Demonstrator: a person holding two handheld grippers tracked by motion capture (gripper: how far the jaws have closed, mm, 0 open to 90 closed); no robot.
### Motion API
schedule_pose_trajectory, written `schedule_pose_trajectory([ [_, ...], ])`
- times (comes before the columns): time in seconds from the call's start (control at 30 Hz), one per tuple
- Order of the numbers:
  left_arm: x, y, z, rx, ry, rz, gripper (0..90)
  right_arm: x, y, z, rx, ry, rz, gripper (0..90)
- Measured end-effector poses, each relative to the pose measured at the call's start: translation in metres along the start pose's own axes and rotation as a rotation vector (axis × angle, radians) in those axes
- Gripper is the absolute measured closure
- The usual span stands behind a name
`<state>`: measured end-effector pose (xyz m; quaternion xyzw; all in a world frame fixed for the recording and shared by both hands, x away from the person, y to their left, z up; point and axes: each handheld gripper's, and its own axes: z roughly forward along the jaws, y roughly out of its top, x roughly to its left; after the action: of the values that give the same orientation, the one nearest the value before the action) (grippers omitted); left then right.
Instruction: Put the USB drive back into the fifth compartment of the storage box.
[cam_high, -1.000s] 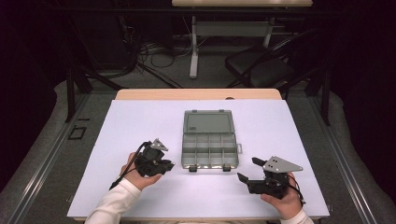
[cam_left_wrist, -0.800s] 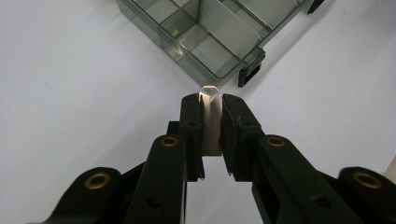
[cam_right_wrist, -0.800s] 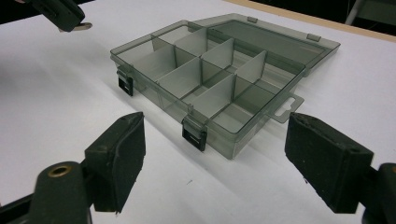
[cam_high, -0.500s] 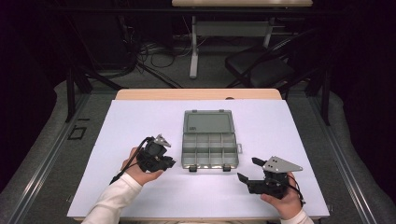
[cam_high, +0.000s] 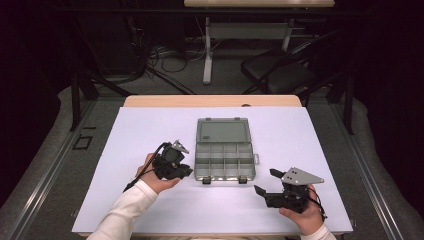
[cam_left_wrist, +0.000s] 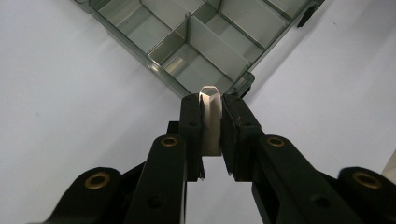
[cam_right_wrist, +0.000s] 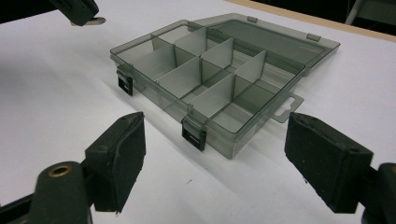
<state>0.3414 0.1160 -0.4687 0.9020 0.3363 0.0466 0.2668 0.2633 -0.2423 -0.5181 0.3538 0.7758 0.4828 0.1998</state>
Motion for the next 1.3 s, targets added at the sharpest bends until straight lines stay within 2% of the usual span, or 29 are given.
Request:
schedule_pose_trajectory([
  [1.0, -0.003, 0.029, 0.018, 0.025, -0.007, 0.005, 78.9, -0.001, 0.000, 0.001, 0.003, 0.004, 0.002, 20.4],
  [1.3, -0.003, 0.036, 0.026, 0.028, -0.001, -0.008, 78.9, -0.001, 0.000, 0.001, 0.002, 0.004, 0.001, 20.4],
])
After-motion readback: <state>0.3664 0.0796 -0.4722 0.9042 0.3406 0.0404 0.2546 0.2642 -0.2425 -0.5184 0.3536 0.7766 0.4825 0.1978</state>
